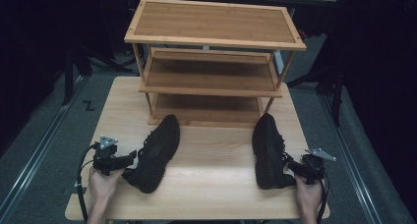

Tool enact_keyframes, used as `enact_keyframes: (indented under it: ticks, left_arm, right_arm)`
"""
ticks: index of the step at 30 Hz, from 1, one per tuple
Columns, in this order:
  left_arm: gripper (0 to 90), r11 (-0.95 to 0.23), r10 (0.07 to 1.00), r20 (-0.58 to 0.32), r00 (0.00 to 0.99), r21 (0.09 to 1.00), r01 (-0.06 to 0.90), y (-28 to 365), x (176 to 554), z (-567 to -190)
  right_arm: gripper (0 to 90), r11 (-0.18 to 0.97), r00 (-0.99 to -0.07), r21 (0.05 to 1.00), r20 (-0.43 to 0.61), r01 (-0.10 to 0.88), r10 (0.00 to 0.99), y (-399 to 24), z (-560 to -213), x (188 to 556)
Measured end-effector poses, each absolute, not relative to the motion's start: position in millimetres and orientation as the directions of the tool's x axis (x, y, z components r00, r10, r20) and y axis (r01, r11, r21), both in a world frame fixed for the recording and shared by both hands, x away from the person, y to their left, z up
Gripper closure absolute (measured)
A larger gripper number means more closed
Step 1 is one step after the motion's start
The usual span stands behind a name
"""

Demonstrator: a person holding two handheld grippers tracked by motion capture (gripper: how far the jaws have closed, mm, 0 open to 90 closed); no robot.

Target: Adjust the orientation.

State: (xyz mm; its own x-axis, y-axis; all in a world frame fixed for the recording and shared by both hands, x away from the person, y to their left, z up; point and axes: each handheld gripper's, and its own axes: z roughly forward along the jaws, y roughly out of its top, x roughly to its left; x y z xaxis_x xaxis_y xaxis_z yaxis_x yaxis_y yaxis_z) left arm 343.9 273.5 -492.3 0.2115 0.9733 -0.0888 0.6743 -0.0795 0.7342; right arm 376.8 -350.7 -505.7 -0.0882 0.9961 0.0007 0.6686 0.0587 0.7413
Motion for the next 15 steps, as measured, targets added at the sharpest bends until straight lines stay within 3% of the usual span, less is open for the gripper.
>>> enact_keyframes:
  ticks: [15]
  left_arm:
    - [31.8,-0.093,0.955,-0.127,0.268,0.732,0.675,254,346,-498]
  right_arm:
    - [35.9,0.053,-0.091,0.742,0.010,0.669,0.996,-351,-506,377]
